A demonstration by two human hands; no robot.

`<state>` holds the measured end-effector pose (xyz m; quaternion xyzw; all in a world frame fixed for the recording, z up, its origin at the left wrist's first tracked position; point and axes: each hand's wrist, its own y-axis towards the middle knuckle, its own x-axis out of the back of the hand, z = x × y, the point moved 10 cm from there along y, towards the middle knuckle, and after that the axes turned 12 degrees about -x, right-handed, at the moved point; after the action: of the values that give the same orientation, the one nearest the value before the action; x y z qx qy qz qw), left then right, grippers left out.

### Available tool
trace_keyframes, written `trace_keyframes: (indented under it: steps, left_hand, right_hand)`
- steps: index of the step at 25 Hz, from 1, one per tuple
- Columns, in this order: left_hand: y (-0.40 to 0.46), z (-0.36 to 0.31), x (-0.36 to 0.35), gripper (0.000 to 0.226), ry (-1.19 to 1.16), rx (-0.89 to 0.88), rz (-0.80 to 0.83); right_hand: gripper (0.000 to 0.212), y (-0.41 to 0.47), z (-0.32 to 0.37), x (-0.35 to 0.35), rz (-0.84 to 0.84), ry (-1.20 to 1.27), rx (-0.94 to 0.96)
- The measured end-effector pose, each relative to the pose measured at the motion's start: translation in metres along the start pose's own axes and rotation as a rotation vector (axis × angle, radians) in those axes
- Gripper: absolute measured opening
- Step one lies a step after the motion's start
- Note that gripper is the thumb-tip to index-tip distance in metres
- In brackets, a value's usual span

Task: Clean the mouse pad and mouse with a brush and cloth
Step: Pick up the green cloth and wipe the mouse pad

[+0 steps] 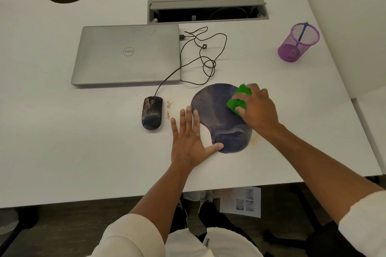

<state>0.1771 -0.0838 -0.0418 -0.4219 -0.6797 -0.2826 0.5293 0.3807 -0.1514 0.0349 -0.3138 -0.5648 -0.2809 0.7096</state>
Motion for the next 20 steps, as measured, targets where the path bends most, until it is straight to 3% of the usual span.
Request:
trace_keyframes:
  steps: [2,5,16,20]
  left_hand:
    - [-0.001,0.000,0.002,0.128,0.009,-0.004,-0.009]
    - [-0.001,-0.001,0.004,0.120,0.014,-0.011,-0.033]
    - [0.000,0.000,0.001,0.127,0.018,0.005,0.003]
    - [-0.001,0.000,0.002,0.127,0.020,0.002,-0.021]
  right_hand:
    - [0.036,-0.016,0.024,-0.001,0.006,0.116,0.048]
    - [0.037,-0.071,0.066,-0.035,0.101,0.034,0.231]
    - [0.038,0.015,0.023,-0.003,-0.053,0.063,-0.047]
    - [0.038,-0.040,0.039,-0.014,0.000,0.239,0.140]
